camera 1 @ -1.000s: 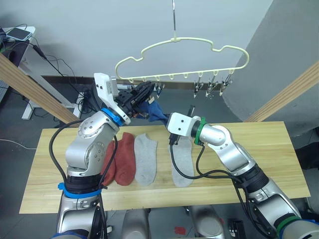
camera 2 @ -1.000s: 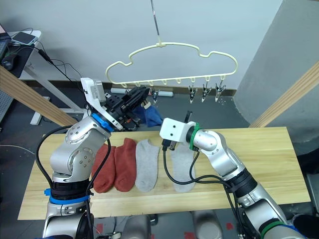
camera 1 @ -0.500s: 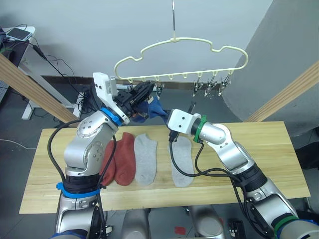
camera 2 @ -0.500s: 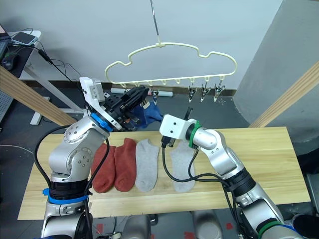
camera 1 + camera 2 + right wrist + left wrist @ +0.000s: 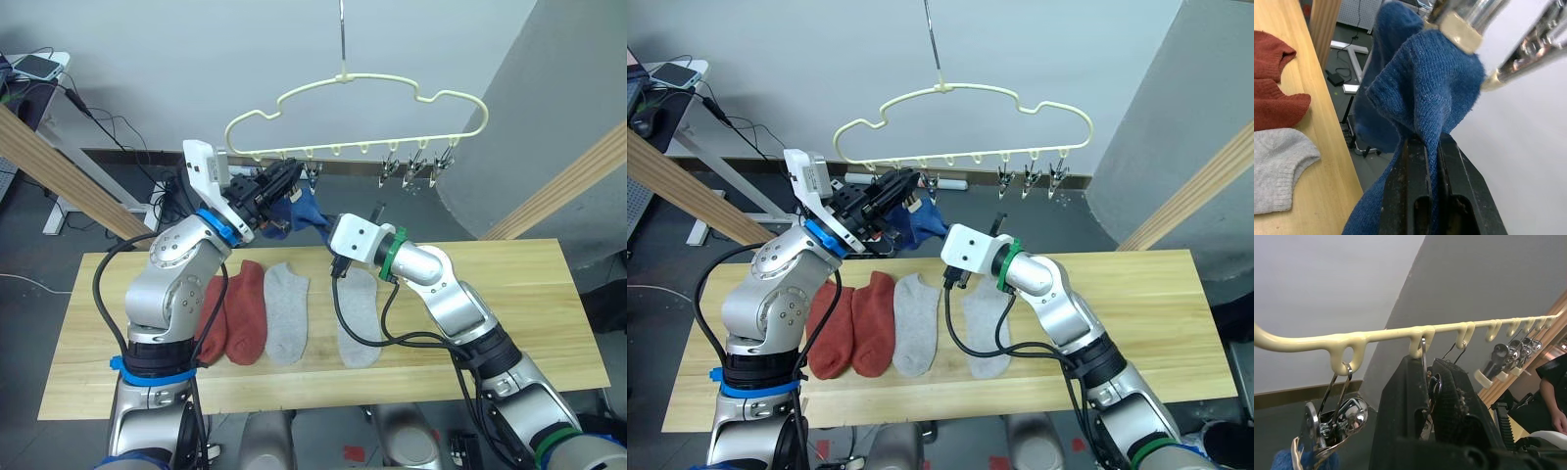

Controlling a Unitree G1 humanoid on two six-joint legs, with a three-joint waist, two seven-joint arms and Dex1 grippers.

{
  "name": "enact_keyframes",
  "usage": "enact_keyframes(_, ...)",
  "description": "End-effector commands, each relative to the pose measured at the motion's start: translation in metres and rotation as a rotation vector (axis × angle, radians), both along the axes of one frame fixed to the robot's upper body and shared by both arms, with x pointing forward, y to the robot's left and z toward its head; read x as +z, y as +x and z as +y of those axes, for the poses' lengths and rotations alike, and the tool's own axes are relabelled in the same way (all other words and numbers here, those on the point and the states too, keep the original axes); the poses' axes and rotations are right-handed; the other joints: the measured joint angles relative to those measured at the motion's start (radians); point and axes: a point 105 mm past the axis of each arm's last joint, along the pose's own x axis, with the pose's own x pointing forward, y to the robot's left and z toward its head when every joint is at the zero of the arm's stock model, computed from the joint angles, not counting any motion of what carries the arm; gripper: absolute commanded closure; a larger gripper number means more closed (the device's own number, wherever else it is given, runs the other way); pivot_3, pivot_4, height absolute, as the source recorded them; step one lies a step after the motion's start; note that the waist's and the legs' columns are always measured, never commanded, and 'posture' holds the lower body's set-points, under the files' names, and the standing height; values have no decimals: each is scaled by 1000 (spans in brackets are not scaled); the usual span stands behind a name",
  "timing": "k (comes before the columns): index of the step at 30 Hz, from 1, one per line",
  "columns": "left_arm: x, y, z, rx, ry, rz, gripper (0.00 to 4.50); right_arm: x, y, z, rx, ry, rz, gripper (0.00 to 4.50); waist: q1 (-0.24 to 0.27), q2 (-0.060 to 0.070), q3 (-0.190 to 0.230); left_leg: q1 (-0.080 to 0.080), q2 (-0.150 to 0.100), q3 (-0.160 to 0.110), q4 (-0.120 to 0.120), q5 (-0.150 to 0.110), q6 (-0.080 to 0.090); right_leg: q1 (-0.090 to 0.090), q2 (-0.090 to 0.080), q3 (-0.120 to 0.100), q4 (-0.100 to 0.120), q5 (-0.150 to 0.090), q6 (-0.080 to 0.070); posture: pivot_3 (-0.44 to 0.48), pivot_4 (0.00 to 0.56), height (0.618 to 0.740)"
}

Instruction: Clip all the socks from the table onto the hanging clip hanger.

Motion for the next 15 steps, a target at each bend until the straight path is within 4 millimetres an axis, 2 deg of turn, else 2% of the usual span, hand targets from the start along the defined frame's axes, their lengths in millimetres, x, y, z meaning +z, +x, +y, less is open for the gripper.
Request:
enact_keyframes(1,18,-7,-2,-26,-5,-81,4301,14,-8,3,30,85,-51,4500,-1,0,0,0,0,0,0,0,0,0,0,0,0,0,0,-282,350,732)
enact_keyframes(15,18,-7,-2,-28,-2,-82,4301,18,-10,17,73,128,-67,4500,-1,0,0,0,0,0,2,0,0,0,0,0,3,0,0,-279,347,732)
